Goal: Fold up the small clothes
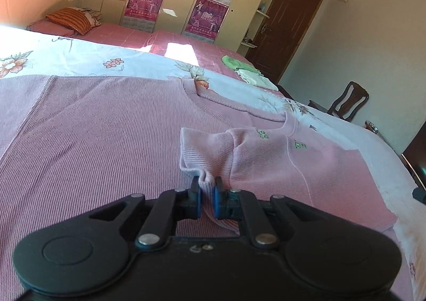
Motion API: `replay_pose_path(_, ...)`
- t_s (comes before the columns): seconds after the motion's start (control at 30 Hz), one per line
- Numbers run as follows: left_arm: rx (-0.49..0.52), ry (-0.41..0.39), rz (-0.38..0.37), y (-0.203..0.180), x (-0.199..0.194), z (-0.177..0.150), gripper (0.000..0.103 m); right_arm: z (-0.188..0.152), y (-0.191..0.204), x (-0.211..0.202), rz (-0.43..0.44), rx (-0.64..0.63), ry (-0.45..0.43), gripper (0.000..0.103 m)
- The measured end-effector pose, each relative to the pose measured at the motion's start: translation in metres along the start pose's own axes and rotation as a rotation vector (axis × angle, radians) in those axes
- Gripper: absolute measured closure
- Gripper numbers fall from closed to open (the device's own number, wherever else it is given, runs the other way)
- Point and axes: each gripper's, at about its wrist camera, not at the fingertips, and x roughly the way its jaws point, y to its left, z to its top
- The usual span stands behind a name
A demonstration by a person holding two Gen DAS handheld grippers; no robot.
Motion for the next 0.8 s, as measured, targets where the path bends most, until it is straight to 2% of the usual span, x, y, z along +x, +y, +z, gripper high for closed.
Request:
replay_pose_path(0.07,-0.001,0.000,0.003,-0.001,0.000,0.001,0.094,0.007,0.002,0.004,0.003,0.002,-0.010,0.096)
replay_pose_path(0.1,0.000,0.001,0.003,0.000,0.000,0.001,0.094,0.006,0.003,0.012,0.007,-0.005,0.018,0.096)
replay_pose_path(0.17,-0.002,0.001,0.003,0.000,0.000,0.001,0.094,-0.008,0.002,0.039,0.034,-0.022,0.161,0.096)
replay_pose_path(0.2,-0.002,0.001,0.002,0.000,0.000,0.001,0.094,-0.023,0.004,0.057,0.029,-0.046,0.286,0.097)
replay_pose_path(0.23,-0.001,0.002,0.003,0.000,-0.001,0.000,0.093,-0.030,0.006,0.057,0.026,-0.070,0.224,0.097)
replay_pose_path(0.27,0.004,0.002,0.007,0.000,-0.001,0.001,0.090,-0.029,0.009,0.058,0.022,-0.092,0.237,0.097)
replay_pose_path(0.3,0.012,-0.004,0.018,0.000,-0.004,0.002,0.084,-0.026,0.010,0.059,0.021,-0.086,0.239,0.097)
replay_pose_path(0.4,0.016,-0.064,0.072,0.001,-0.019,0.007,0.075,-0.016,0.002,0.056,0.024,-0.015,0.169,0.096)
replay_pose_path(0.43,0.015,-0.071,0.074,0.001,-0.021,0.009,0.068,-0.012,0.000,0.056,0.022,-0.007,0.149,0.096)
replay_pose_path(0.47,0.016,-0.067,0.080,0.002,-0.019,0.014,0.049,-0.010,-0.001,0.060,0.022,-0.003,0.143,0.096)
replay_pose_path(0.5,0.018,-0.061,0.081,0.002,-0.016,0.017,0.042,-0.008,-0.002,0.065,0.022,-0.003,0.147,0.096)
replay_pose_path(0.63,0.012,0.031,0.041,0.007,0.015,0.031,0.049,0.000,-0.007,0.083,0.023,0.019,0.156,0.096)
replay_pose_path(0.7,0.000,0.033,0.017,0.009,0.025,0.035,0.053,0.002,-0.007,0.092,0.031,0.036,0.163,0.096)
replay_pose_path(0.73,-0.015,0.039,-0.010,0.010,0.028,0.037,0.065,0.003,-0.008,0.097,0.036,0.041,0.172,0.096)
replay_pose_path(0.77,-0.035,0.047,-0.053,0.011,0.030,0.038,0.095,0.000,-0.010,0.098,0.051,0.045,0.190,0.096)
replay_pose_path(0.8,-0.035,-0.031,-0.046,0.008,0.020,0.037,0.099,-0.003,-0.009,0.102,0.049,0.040,0.220,0.097)
